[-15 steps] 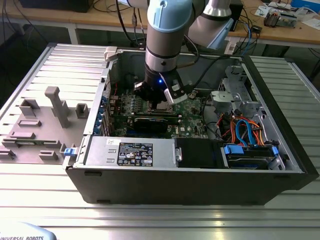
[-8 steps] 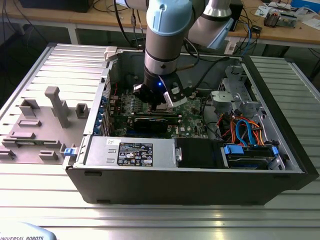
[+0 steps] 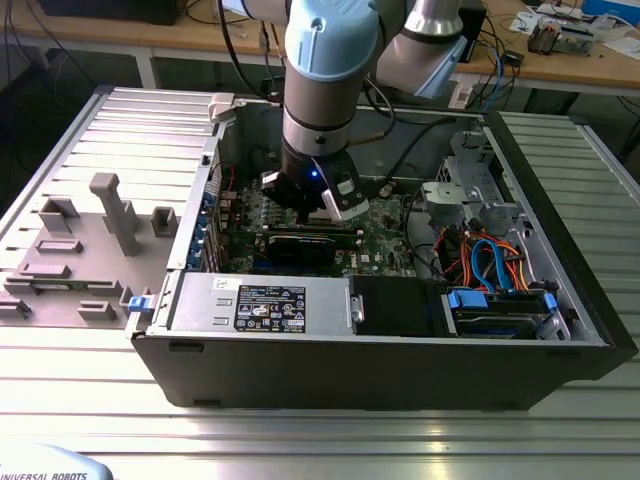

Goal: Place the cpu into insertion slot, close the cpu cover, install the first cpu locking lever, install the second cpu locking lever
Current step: 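Install the second cpu locking lever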

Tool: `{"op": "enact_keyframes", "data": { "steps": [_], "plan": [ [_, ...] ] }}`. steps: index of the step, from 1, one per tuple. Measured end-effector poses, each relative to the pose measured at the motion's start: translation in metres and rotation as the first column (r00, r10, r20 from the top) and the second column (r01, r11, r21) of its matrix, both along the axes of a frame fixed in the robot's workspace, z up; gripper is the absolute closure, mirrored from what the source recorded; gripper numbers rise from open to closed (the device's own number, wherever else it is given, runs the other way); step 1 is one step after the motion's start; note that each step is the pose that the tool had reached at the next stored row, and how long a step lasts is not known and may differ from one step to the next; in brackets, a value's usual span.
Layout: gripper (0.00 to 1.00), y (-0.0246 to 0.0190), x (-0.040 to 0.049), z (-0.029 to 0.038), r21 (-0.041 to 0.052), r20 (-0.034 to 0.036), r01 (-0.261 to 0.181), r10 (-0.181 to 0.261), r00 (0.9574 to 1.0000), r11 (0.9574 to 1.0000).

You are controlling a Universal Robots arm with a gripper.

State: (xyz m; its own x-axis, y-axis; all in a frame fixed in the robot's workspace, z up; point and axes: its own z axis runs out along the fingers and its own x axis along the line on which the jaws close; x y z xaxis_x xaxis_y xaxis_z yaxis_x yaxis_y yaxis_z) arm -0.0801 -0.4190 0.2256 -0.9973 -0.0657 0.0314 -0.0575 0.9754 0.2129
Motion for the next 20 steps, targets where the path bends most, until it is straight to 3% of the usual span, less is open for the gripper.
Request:
{"op": "enact_keyframes", "data": {
  "steps": [2,3,4,6,11,20],
  "plan": [
    [0.89,-0.0013,-0.0014,-0.0001,0.0109,0.0,0.0,0.0,1.0,0.9999],
    [0.89,-0.0018,-0.0032,-0.0007,0.0258,-0.0001,0.0,0.0,1.0,0.9997],
    [0.89,-0.0024,-0.0037,-0.0017,0.0343,0.0,0.0,0.0,1.0,0.9994],
    [0.89,-0.0039,-0.0044,-0.0052,0.0438,0.0,0.0,0.0,1.0,0.999],
    [0.89,-0.0054,-0.0064,-0.0114,0.0499,-0.0001,0.0,0.0,1.0,0.9988],
    [0.89,-0.0075,-0.0092,-0.0169,0.0702,-0.0001,0.0,0.0,1.0,0.9975]
  ]
}}
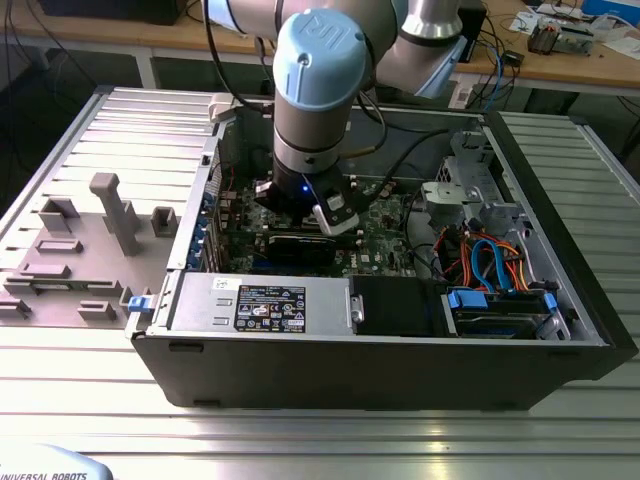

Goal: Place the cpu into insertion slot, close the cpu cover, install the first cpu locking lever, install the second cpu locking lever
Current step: 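Install the second cpu locking lever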

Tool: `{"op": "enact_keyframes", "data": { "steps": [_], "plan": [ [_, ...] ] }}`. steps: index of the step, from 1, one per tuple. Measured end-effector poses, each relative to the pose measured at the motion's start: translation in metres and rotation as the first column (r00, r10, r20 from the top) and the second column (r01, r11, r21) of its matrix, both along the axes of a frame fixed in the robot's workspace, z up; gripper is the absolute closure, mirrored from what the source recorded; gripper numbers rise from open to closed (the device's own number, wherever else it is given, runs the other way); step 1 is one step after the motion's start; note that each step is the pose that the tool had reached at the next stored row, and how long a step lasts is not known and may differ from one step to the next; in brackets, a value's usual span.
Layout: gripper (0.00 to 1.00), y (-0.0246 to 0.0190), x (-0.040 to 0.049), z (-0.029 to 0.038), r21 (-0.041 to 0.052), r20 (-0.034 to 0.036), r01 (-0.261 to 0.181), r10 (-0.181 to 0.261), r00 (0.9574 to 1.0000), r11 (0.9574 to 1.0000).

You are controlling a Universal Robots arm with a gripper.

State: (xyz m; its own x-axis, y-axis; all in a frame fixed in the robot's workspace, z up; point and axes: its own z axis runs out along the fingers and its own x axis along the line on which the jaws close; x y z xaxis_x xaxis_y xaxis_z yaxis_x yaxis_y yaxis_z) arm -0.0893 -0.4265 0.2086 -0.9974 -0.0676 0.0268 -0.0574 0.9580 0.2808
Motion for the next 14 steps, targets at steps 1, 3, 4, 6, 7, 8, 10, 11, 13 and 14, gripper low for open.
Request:
{"op": "enact_keyframes", "data": {
  "steps": [1,3,4,6,7,8,10,11,13,14],
  "plan": [
    [0.89,0.0,0.0,-0.0014,0.0022,0.0001,0.0,0.0,1.0,1.0],
    [0.89,0.0,-0.0001,-0.0047,0.0119,0.0,0.0,0.0,1.0,0.9999],
    [0.89,0.0,-0.0005,-0.0059,0.0233,0.0001,0.0,0.0,1.0,0.9997],
    [0.89,0.0,-0.0008,-0.0072,0.0327,0.0001,0.0,0.0,1.0,0.9995],
    [0.89,0.0,-0.0018,-0.0087,0.0409,0.0001,0.0,0.0,1.0,0.9992],
    [0.89,0.0,-0.0031,-0.0095,0.0493,0.0,0.0,0.0,1.0,0.9988],
    [0.89,0.0,-0.0042,-0.0102,0.0588,0.0001,0.0,0.0,1.0,0.9983],
    [0.89,0.0,-0.0047,-0.0109,0.0656,0.0001,0.0,0.0,1.0,0.9978],
    [0.89,0.0,-0.005,-0.0125,0.0767,0.0001,0.0,0.0,1.0,0.9971],
    [0.89,0.0001,-0.0051,-0.013,0.0817,0.0001,0.0,0.0,1.0,0.9967]
  ]
}}
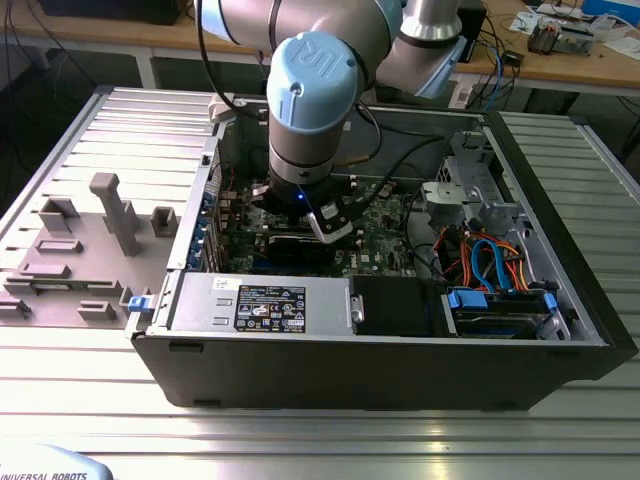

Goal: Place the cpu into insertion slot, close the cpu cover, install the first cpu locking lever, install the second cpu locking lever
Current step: 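Install the second cpu locking lever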

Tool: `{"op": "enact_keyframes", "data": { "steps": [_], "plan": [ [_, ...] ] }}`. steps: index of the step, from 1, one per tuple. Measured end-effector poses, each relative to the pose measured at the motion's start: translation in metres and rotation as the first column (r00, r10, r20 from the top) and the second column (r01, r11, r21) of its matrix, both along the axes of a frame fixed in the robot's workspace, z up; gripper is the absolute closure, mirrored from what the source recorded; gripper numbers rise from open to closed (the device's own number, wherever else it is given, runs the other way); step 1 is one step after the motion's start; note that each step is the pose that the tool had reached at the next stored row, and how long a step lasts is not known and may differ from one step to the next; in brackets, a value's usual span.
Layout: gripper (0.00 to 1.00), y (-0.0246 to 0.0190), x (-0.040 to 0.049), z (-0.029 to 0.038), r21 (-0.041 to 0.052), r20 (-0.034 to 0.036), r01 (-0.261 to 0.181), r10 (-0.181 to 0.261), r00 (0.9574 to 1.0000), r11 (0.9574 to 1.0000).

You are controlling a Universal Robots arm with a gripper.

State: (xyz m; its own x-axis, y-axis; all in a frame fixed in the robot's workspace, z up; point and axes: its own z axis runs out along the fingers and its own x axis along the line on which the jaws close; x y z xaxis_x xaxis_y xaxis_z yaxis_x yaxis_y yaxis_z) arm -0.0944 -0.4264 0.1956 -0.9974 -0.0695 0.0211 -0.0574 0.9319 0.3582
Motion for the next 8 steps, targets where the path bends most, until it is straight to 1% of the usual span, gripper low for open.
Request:
{"op": "enact_keyframes", "data": {
  "steps": [2,4,6,8],
  "plan": [
    [0.89,0.0,0.0,-0.0004,0.005,0.0,0.0,0.0,1.0,1.0],
    [0.89,-0.0001,-0.0004,-0.0007,0.0074,0.0,0.0,0.0,1.0,1.0],
    [0.89,0.0,-0.0008,-0.0023,0.0117,0.0001,0.0,0.0,1.0,0.9999],
    [0.89,0.0,-0.0009,-0.0024,0.0132,0.0,0.0,0.0,1.0,0.9999]
  ]
}}
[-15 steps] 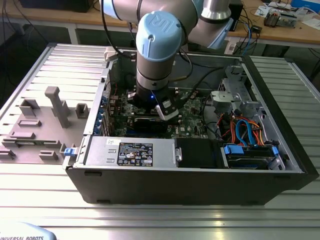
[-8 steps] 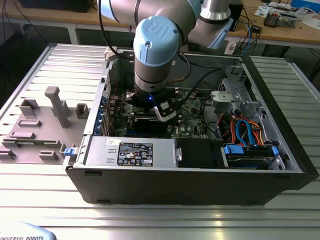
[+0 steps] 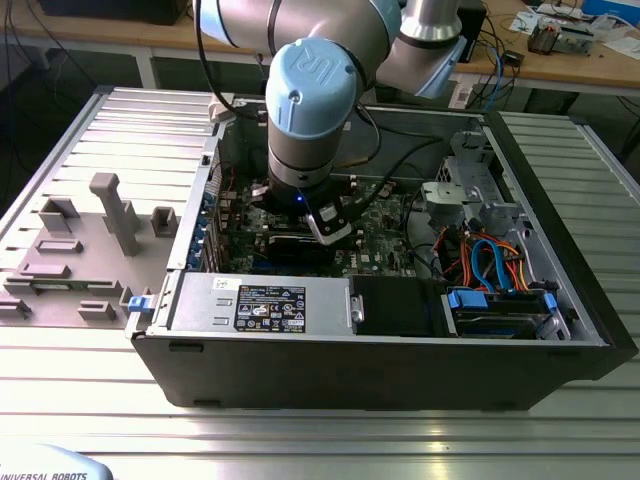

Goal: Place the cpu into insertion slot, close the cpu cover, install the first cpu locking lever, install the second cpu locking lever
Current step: 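Install the second cpu locking lever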

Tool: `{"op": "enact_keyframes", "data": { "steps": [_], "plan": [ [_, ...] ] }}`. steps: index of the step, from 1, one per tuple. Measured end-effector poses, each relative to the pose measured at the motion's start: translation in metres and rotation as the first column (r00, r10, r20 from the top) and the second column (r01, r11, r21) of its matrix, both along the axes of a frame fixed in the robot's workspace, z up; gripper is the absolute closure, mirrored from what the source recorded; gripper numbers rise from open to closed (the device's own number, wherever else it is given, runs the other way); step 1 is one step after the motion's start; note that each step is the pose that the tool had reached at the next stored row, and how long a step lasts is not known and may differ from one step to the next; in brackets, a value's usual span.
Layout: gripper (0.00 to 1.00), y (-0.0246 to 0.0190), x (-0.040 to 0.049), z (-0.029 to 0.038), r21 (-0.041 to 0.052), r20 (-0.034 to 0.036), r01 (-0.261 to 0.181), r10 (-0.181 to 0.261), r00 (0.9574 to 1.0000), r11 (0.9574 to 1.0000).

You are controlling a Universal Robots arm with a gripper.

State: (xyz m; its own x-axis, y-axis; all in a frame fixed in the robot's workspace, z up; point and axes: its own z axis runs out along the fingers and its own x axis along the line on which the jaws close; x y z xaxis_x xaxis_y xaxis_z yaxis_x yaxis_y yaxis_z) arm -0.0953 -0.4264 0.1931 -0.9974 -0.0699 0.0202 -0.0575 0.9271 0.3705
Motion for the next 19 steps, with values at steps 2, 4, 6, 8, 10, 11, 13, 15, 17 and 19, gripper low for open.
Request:
{"op": "enact_keyframes", "data": {
  "steps": [2,4,6,8,10,11,13,15,17,19],
  "plan": [
    [0.89,0.0,0.0,0.0002,0.0006,0.0,0.0,0.0,1.0,1.0],
    [0.89,0.0,0.0,0.0027,0.0006,0.0,0.0,0.0,1.0,1.0],
    [0.89,0.0,0.0,0.0085,0.0007,0.0,0.0,0.0,1.0,1.0],
    [0.89,0.0,0.0,0.0144,0.0006,0.0,0.0,0.0,1.0,1.0],
    [0.89,0.0,0.0,0.0186,0.0007,0.0,0.0,0.0,1.0,1.0],
    [0.89,0.0,0.0,0.0207,0.0007,0.0,0.0,0.0,1.0,1.0],
    [0.89,0.0,0.0,0.0234,0.0008,0.0,0.0,0.0,1.0,1.0],
    [0.89,0.0,0.0,0.0236,0.0009,0.0001,0.0,0.0,1.0,1.0],
    [0.89,0.0,0.0,0.0251,0.0007,0.0,0.0,0.0,1.0,1.0],
    [0.89,0.0,0.0,0.0252,0.0007,0.0,0.0,0.0,1.0,1.0]
  ]
}}
